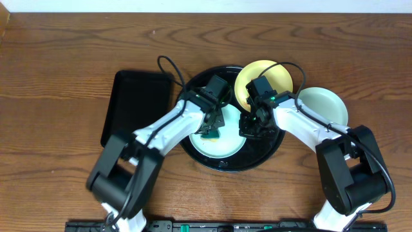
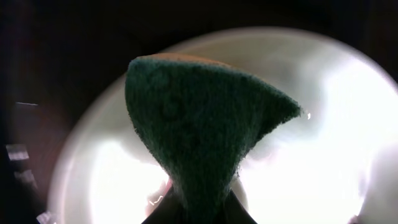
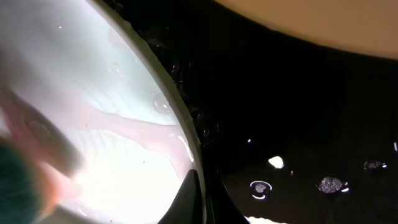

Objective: Clean dirty plates on tray and stack at the side
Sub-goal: 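Scrub the lower plate with the sponge while right gripper holds rim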

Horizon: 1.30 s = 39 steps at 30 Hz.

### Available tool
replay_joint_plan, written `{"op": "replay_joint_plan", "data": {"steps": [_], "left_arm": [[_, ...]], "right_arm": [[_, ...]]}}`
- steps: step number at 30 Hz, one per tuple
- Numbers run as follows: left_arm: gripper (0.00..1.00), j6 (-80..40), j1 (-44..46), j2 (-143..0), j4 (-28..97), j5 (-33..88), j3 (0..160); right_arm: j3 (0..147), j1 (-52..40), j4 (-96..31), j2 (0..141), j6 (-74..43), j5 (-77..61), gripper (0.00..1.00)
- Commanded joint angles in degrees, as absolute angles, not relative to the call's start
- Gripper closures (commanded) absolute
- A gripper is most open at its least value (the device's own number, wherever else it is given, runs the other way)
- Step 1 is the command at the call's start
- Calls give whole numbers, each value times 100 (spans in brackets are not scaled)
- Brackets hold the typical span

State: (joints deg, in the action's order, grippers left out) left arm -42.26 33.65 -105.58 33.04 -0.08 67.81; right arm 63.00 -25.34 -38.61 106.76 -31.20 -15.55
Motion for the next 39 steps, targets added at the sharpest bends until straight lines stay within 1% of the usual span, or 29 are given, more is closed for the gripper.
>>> {"op": "replay_joint_plan", "data": {"steps": [1,4,8,10,16,18,22,26,29,31,33,34,35,39], "left_arm": [[93,-4320,3356,-10178,3269,-674,6670],[93,-4366,3356,-10191,3028,-668,6359],[93,-4366,3356,-10191,2206,-587,5653],[93,-4366,3356,-10191,1789,-309,5323],[93,-4357,3358,-10189,1566,113,5162],[93,-4195,3358,-10189,1483,609,5164],[93,-3157,3378,-10189,1243,2222,5166],[93,-2762,3385,-10189,1315,3079,5166],[93,-2526,3385,-10180,1315,3367,5166],[93,-2480,3365,-10178,1313,3227,5166],[93,-2543,3341,-10178,1319,2689,5166],[93,-2818,3330,-10178,1321,1861,5166],[92,-2963,3328,-10178,1315,1363,5166],[92,-3223,3330,-10178,1288,-191,5205]], "right_arm": [[6289,-2517,-3900,10840,-3059,-1358,98],[6287,-2517,-3900,10840,-3059,-1358,98],[6289,-2517,-3898,10840,-3059,-1358,98],[6287,-2517,-3900,10840,-3059,-1358,98],[6287,-2517,-3894,10840,-3061,-1358,98],[6287,-2517,-3894,10840,-3061,-1358,98],[6287,-2517,-3887,10840,-3059,-1358,98],[6287,-2517,-3863,10840,-3059,-1358,98],[6287,-2517,-3857,10840,-3059,-1356,98],[6289,-2517,-3857,10840,-3059,-1356,98],[6287,-2517,-3857,10840,-3059,-1356,98],[6287,-2517,-3859,10840,-3059,-1356,98],[6287,-2517,-3859,10840,-3059,-1356,98],[6289,-2517,-3868,10840,-3057,-1356,97]]}}
